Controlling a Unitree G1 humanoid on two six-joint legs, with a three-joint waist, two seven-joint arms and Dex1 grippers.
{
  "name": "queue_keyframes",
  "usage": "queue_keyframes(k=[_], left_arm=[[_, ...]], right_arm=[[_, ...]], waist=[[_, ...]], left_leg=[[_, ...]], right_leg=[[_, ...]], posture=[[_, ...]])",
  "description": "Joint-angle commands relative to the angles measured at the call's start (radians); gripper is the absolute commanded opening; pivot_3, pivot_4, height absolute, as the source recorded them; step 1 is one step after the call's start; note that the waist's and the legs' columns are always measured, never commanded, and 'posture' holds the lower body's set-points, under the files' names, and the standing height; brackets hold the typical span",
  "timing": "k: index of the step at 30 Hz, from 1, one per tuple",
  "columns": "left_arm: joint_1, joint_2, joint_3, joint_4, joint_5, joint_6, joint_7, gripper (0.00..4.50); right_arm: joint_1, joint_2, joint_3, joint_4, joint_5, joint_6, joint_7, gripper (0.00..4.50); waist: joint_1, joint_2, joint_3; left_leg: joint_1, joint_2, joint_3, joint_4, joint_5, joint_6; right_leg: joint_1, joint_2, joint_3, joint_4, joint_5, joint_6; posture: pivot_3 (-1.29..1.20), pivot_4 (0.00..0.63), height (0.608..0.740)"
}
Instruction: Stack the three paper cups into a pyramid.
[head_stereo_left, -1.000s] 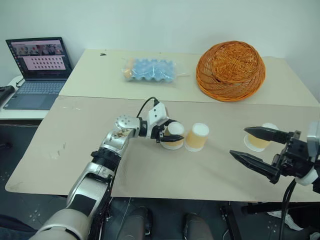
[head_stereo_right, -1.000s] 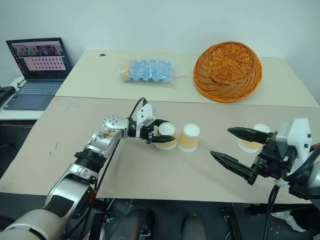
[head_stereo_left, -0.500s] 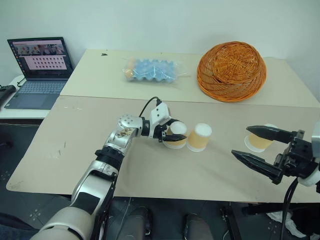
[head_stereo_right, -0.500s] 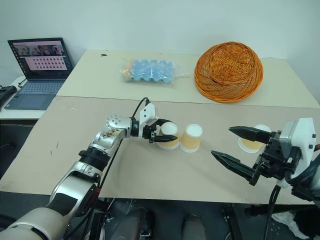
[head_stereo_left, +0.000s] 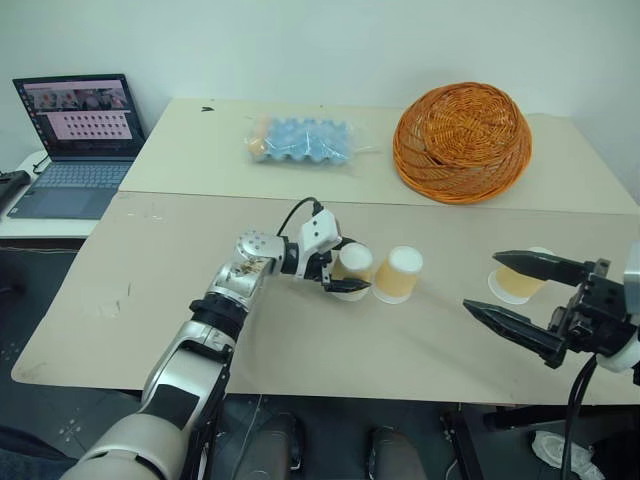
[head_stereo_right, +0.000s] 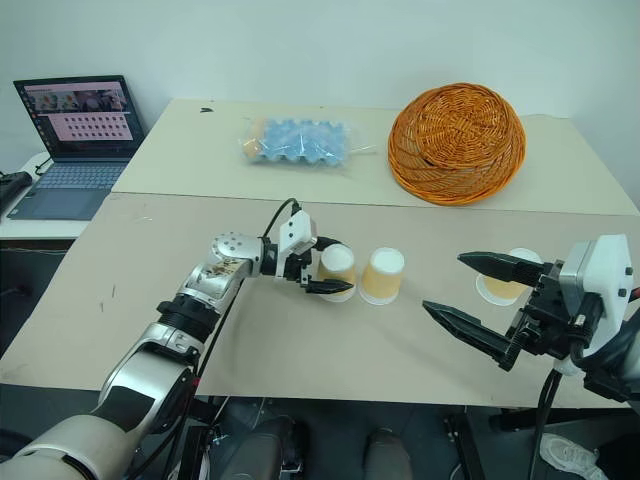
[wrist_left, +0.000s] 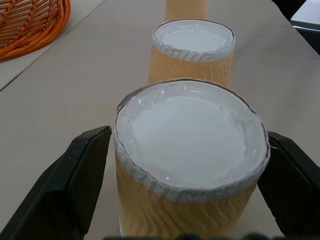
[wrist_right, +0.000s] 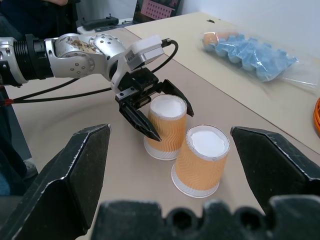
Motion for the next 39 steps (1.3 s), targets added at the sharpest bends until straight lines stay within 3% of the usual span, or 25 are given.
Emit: queue_keyframes(k=[1, 16, 25, 30, 33, 37, 39], left_arm=[[0.005, 0.023, 0.021, -0.046, -0.012, 0.014, -0.011, 4.47], [0.161, 0.137, 0.05, -0.262, -0.034, 0.148, -0.009, 4.47], [0.307, 0.267, 0.173, -0.477, -0.09, 0.281, 0.089, 4.47], [0.402, 0.168, 0.367, -0.704, -0.154, 0.469, 0.428, 4.47], [0.434, -0.047, 0.433, -0.961, -0.152, 0.641, 0.768, 4.47], [0.418, -0.125, 0.388, -1.137, -0.218, 0.783, 0.829, 4.47], [0.405, -0.098, 0.371, -1.169, -0.252, 0.8, 0.8, 4.47]], right_arm=[[-0.015, -0.017, -0.018, -0.001, 0.005, -0.019, 0.003, 4.5], [-0.057, -0.037, 0.022, 0.048, -0.021, -0.024, 0.036, 4.5], [-0.003, -0.02, -0.007, 0.072, -0.106, -0.021, 0.014, 4.5], [0.076, 0.015, -0.088, 0.066, -0.17, -0.009, -0.04, 4.5], [0.123, 0.06, -0.144, 0.065, -0.227, 0.017, -0.14, 4.5], [0.123, 0.115, -0.175, 0.101, -0.283, 0.052, -0.282, 4.5], [0.096, 0.153, -0.159, 0.135, -0.354, 0.053, -0.393, 4.5]], waist=[[-0.001, 0.0, 0.0], [-0.003, 0.0, 0.0], [-0.004, 0.0, 0.0], [0.005, 0.0, 0.0], [0.011, 0.0, 0.0], [0.012, -0.002, -0.001], [0.005, -0.001, -0.002]], left_leg=[[0.0, 0.0, 0.0, 0.0, 0.0, 0.0], [0.0, 0.0, 0.0, 0.0, 0.0, 0.0], [0.0, 0.001, 0.0, -0.001, 0.0, -0.001], [0.0, 0.001, -0.002, -0.001, 0.001, -0.002], [0.0, 0.0, -0.002, -0.001, -0.001, -0.004], [0.0, -0.001, -0.001, 0.0, -0.001, -0.006], [0.001, 0.0, -0.001, -0.001, 0.0, -0.007]], right_leg=[[0.0, 0.0, 0.0, 0.0, 0.0, 0.0], [0.0, 0.0, 0.0, 0.0, 0.0, 0.0], [-0.001, -0.001, 0.001, 0.0, 0.0, 0.0], [-0.004, -0.002, 0.0, 0.0, 0.0, 0.0], [-0.003, -0.003, 0.0, -0.001, 0.001, 0.001], [0.001, -0.004, 0.001, -0.001, 0.001, 0.002], [0.001, -0.001, 0.001, 0.0, 0.001, 0.002]], posture=[[0.0, 0.15, 0.726], [0.0, 0.15, 0.726], [0.0, 0.15, 0.726], [0.0, 0.15, 0.726], [0.0, 0.15, 0.726], [0.0, 0.15, 0.726], [0.0, 0.15, 0.726]])
